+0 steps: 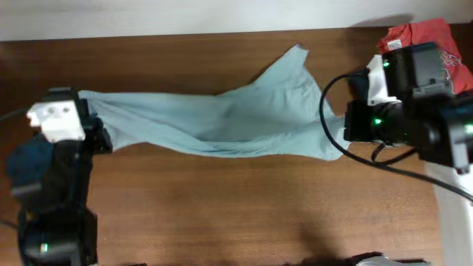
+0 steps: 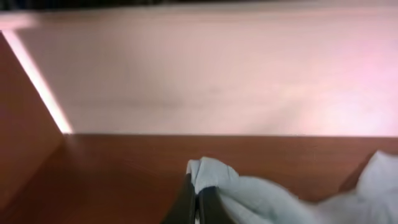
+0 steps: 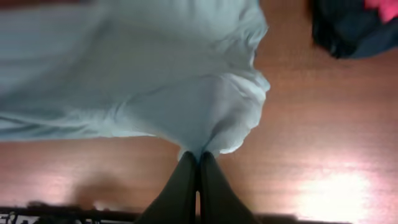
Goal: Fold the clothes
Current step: 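Lift the shirt with both grippers and stretch it across the table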
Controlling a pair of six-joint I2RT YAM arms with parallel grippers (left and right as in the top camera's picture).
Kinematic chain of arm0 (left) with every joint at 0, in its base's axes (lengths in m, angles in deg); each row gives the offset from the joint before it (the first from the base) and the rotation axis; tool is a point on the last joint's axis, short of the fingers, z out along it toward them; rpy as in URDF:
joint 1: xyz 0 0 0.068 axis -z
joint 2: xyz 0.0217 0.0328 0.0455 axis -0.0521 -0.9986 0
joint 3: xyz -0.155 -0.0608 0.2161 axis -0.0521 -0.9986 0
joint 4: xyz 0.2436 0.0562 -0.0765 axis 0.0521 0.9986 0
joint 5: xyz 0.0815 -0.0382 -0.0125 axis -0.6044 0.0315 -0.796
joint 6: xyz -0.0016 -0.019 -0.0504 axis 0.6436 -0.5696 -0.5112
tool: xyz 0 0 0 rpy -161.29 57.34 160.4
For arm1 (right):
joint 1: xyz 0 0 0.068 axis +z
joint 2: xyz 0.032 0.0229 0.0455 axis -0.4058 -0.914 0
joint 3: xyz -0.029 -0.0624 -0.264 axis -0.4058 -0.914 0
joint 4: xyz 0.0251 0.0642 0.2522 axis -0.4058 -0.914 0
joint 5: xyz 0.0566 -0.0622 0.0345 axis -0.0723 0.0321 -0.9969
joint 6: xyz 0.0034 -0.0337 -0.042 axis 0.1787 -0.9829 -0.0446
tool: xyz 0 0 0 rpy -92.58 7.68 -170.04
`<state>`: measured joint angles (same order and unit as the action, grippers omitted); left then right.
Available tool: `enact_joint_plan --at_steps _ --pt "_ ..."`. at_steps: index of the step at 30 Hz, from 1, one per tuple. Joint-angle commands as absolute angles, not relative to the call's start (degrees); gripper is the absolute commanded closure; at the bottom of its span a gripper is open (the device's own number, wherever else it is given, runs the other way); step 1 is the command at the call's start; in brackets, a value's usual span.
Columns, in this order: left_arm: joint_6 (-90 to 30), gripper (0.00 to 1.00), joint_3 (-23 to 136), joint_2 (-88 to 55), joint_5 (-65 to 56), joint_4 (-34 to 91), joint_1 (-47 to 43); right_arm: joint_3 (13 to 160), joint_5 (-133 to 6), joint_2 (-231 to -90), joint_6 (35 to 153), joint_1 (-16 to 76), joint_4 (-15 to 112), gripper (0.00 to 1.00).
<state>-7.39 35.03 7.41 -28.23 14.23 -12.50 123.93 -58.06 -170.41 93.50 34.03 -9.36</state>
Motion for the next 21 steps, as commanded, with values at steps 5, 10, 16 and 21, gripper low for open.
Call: enact_joint_plan --at_steps 5,10,16,21 --pt "-8.2 0.99 36.1 13.3 -30.2 14.2 -12.8 135.0 -54.2 -167.1 90.8 33.5 -11.8 0.96" --pt "-8.8 0.99 36.4 13.5 -30.2 13.2 -12.8 139.4 -52.1 -167.1 90.7 33.5 -12.7 0.96" --pt "-9.9 0.99 41.2 13.5 -29.1 9.8 -12.8 145.9 -51.7 -167.1 89.2 33.5 -12.8 0.96" --pt "-9.9 0.99 48.4 13.5 -27.2 9.9 -12.8 153.6 -50.4 -167.1 88.6 33.5 -12.9 0.96"
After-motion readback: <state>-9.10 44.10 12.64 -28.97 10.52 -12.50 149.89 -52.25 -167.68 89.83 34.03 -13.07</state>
